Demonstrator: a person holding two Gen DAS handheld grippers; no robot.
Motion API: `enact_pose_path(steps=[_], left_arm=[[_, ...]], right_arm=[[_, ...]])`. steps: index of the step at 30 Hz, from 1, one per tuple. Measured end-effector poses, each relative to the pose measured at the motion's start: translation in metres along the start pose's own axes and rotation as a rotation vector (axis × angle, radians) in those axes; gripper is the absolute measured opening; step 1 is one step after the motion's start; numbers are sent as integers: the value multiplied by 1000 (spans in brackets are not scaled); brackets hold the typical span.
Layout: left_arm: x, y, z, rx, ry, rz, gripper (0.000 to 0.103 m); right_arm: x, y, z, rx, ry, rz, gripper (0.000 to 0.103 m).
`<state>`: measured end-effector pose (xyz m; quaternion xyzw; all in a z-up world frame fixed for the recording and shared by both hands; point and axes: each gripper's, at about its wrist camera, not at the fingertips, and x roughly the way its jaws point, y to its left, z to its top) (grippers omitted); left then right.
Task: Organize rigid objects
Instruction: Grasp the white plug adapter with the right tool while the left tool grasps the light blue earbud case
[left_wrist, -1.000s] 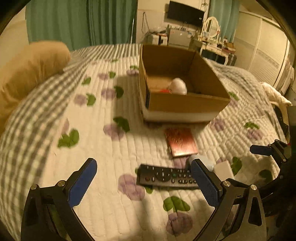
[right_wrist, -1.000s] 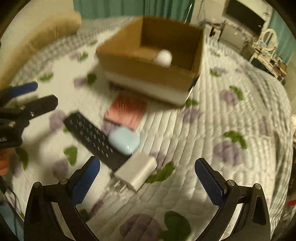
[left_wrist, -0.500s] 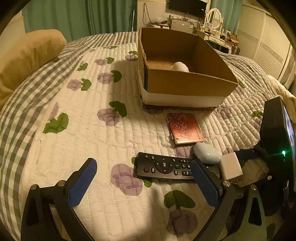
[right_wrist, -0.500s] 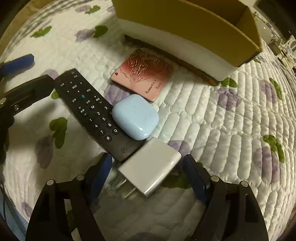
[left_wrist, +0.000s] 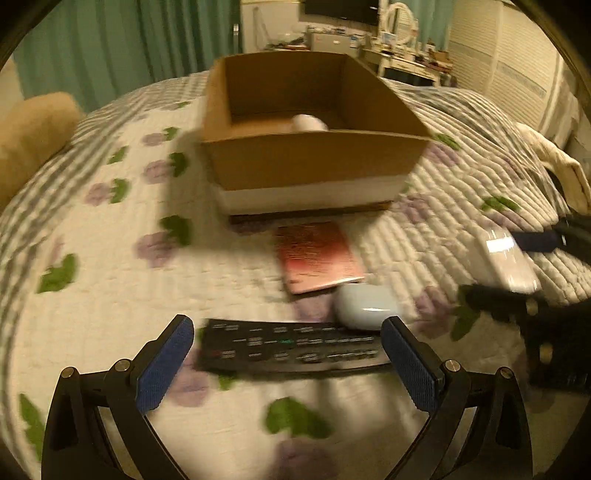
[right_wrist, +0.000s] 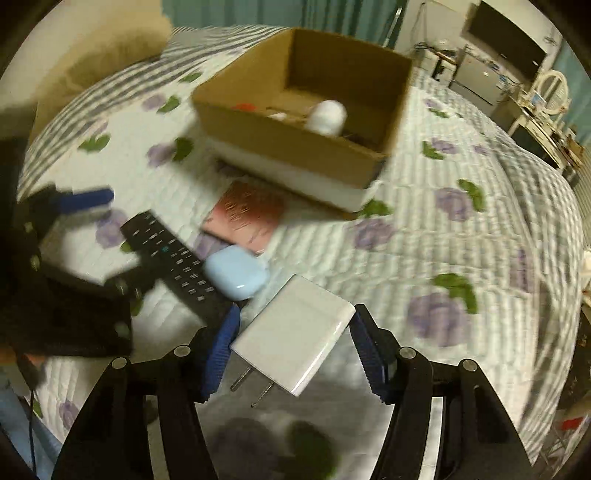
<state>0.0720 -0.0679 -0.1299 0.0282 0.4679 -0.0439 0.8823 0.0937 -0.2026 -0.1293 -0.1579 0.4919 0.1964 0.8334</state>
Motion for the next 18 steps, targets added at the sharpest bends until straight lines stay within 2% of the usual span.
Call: enact_pose_path(steps=[5,8,9,10,14,15,18], left_arm=[[24,-27,-4,18,39,-35,102],[34,-35,-3,29,51,-16,96],[38,-38,-1,40,54,-15,92],[40,-39,0,40,54,-20,81],[49,-44,2,50,71,-55,63],[49,-44,2,50,71,-71,52],[45,-46,1,58,64,-83,53]], right_arm=[[-1,-18,3,17,4,-8,62],[9,-25,7,19,7,-1,62],[11,-26,8,23,8,5,62],[14,-27,8,29,11,17,62],[16,-31,5,48,11,48,62],[15,-31,5,49,6,50,62],[14,-31,4,47,0,42,62]])
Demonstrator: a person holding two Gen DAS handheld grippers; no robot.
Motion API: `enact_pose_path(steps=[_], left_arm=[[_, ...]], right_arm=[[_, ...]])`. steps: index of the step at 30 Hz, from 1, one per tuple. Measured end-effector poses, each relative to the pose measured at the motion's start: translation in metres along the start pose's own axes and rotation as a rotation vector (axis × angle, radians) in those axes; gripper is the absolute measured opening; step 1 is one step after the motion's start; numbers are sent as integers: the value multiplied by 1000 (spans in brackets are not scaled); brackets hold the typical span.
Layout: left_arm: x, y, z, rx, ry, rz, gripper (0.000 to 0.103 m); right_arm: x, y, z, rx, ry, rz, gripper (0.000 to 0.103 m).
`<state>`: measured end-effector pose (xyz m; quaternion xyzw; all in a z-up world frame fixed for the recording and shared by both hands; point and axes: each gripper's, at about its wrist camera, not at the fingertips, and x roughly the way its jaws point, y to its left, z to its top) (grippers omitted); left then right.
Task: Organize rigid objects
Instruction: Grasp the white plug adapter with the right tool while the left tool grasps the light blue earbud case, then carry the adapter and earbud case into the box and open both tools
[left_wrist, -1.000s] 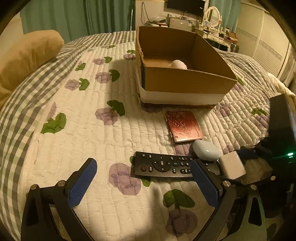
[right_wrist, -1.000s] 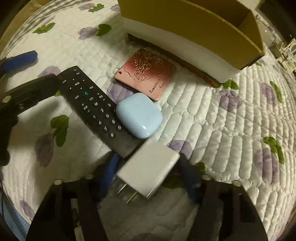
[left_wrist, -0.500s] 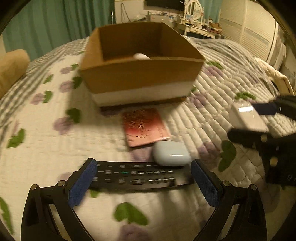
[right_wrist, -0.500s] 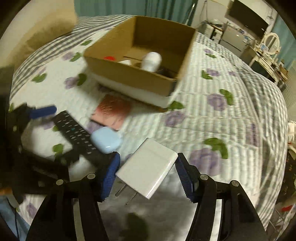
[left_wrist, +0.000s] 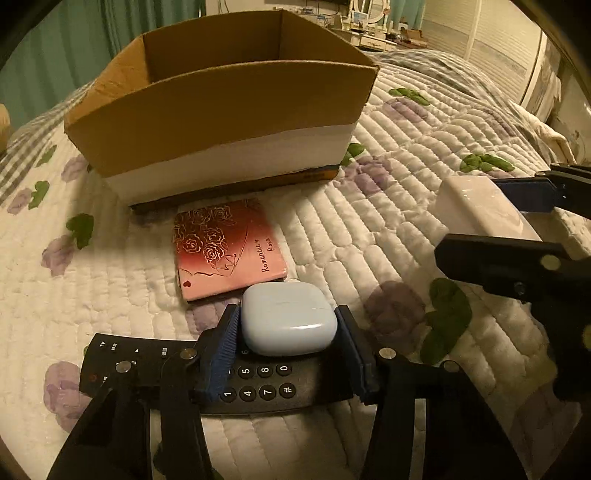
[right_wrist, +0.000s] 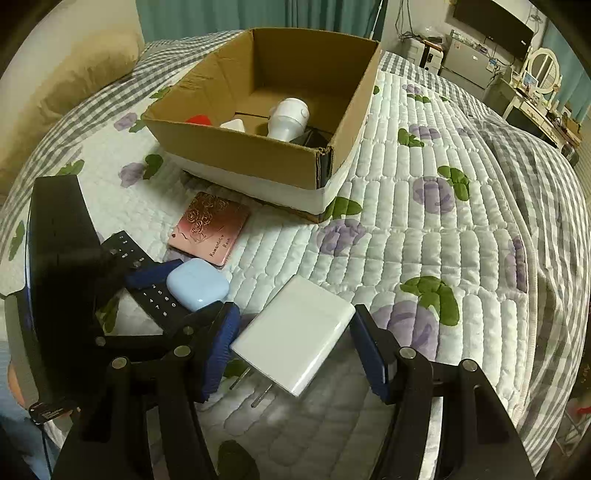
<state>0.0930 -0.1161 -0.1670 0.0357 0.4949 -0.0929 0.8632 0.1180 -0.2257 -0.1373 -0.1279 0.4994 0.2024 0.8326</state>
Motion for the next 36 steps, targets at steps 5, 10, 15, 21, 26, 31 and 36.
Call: enact_pose_path(steps=[5,10,15,21,26,31,36], left_arm=[[-24,3,-2,-4,-43,-2,52],[-72,18,9,-20,-149,7,52],[-114,39,28,-61,-246,23,52],[-144,57,61,-70,-336,39,52],[-149,69,94,-64,-385,66,52],[-139,83,132,-55,-400,73,52],[-109,93,161,-47,-389,90,52]], right_arm=[[-11,1,-1,12,-32,-5,62],[-40,-3,9,60,-108,14,62],[-78,1,34,56,-200,-7,62],[-112,14,71,14,-298,-24,62],[-127,21,104,-7,-359,-24,62],[-118,11,134,7,-363,-16,62],[-96,-4,162,29,-361,-29,62]])
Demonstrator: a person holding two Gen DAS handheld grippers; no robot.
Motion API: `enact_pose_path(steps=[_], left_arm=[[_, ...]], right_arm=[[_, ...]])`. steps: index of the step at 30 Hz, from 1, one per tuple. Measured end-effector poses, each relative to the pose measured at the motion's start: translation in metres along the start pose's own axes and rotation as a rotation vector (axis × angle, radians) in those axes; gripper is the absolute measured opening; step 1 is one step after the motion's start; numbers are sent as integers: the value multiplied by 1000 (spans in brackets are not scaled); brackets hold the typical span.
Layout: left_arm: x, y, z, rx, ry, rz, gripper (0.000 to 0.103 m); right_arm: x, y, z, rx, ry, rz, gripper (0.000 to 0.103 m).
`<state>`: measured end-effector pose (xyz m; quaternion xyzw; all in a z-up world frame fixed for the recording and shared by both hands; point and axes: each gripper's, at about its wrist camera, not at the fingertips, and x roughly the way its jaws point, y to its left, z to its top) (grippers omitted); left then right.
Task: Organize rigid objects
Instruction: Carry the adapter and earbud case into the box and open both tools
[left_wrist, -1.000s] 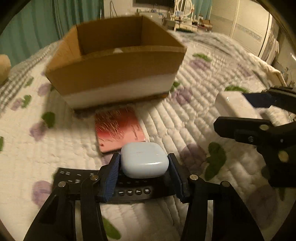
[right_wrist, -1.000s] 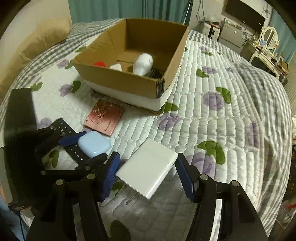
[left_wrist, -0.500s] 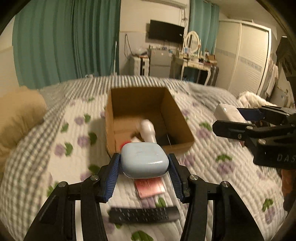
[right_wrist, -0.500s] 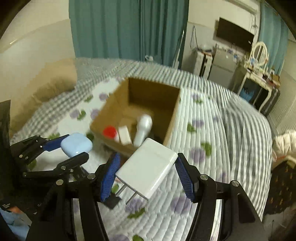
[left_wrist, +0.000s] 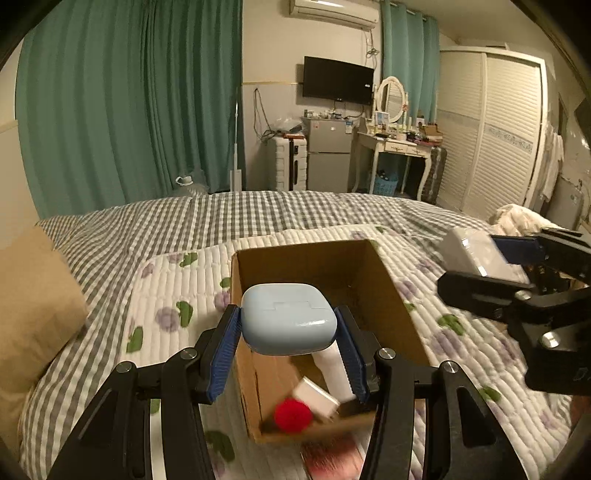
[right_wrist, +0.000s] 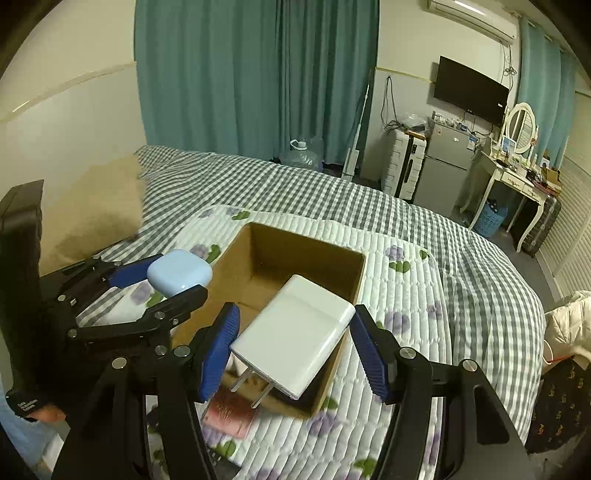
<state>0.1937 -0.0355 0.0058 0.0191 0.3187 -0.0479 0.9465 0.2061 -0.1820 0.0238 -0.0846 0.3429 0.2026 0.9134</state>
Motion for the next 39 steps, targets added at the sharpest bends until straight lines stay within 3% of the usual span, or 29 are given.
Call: enact_pose_path(steps=[8,15,18,20,22,29,39], left_arm=[[68,4,-4,-28,87,9,53],[95,-2,-10,-7,117,3,53],[98,-1,-12,-4,120,5,53],[98,-1,-12,-7,121,2,60],[95,0,-11,-9,110,22,81],[78,8,-6,-28,83,30,81],[54,24,-4,-34,48,78,81]], right_arm=[[50,-25,8,36,33,-12,62],[79,-36,3,57,57,-6,62],[84,-39,1,62,63,-3,62],[86,-39,1,63,62,-3,62],[86,-40,1,62,58,-4,62],[95,-42,10,69,39,-24,62],[150,-36,13,78,92,-4,62]])
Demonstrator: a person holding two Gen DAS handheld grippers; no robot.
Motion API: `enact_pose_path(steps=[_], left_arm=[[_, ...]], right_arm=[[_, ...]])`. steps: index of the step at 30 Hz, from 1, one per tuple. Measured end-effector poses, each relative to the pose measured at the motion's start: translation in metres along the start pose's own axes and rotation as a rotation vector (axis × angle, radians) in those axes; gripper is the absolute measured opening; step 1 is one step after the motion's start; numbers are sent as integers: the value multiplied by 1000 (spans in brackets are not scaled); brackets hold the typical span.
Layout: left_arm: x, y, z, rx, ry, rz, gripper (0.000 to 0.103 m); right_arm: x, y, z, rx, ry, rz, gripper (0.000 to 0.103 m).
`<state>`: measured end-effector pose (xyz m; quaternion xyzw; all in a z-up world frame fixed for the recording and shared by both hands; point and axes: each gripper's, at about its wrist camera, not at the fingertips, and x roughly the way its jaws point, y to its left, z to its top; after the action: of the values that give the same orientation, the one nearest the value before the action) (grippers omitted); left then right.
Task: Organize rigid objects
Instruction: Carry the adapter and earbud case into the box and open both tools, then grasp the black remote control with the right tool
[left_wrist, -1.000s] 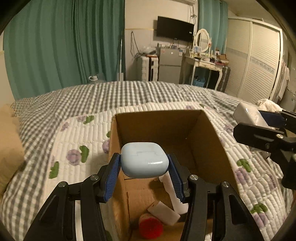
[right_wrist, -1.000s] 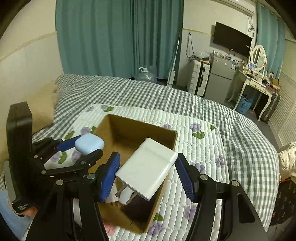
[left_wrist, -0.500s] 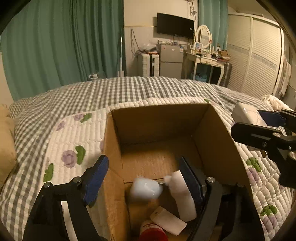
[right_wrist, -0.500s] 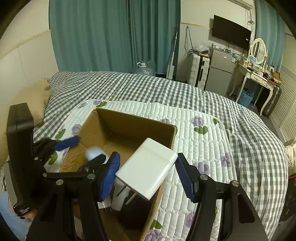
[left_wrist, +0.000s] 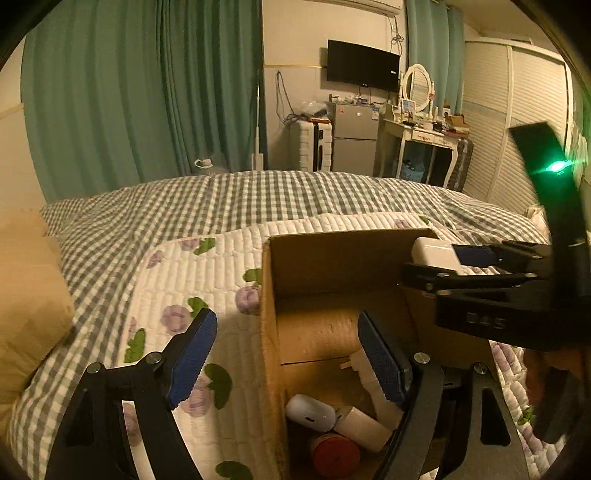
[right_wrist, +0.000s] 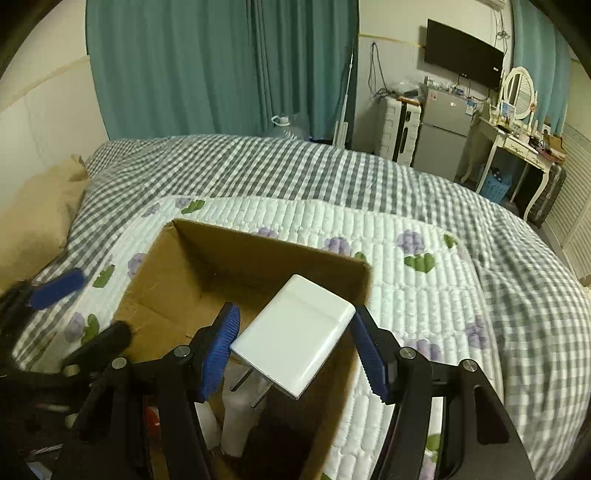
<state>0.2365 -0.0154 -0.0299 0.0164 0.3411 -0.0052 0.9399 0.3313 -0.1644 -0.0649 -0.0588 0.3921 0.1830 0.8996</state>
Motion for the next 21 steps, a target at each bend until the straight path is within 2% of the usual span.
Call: enact_pose_path(steps=[1,4,8,11,15,17,21], left_arm=[[-2,2,0,-2,-2,4,81],[-9,5,-2,-12,-1,3,81],[-30,8,-6,-6,-10,7,82],[-50,10,-11,-4,-25,3,91],[-87,12,-27,11,-36,-12,95],[-100,13,-36,11,-34,-15,100],[-128,17,-62,11,-27,-13,103]], right_arm=[[3,0,0,3,-10,3,62],[-1,0,0,12,-34,-5,74],[-35,5,-3,1,-56,-29,75],[-67,11,-10,-13,-73,-62,81],[-113,20,-30,-13,-97,-67,84],[-136,28,-46,-18,-96,-59,91],[-163,49,-83,-70,-93,-43,97]])
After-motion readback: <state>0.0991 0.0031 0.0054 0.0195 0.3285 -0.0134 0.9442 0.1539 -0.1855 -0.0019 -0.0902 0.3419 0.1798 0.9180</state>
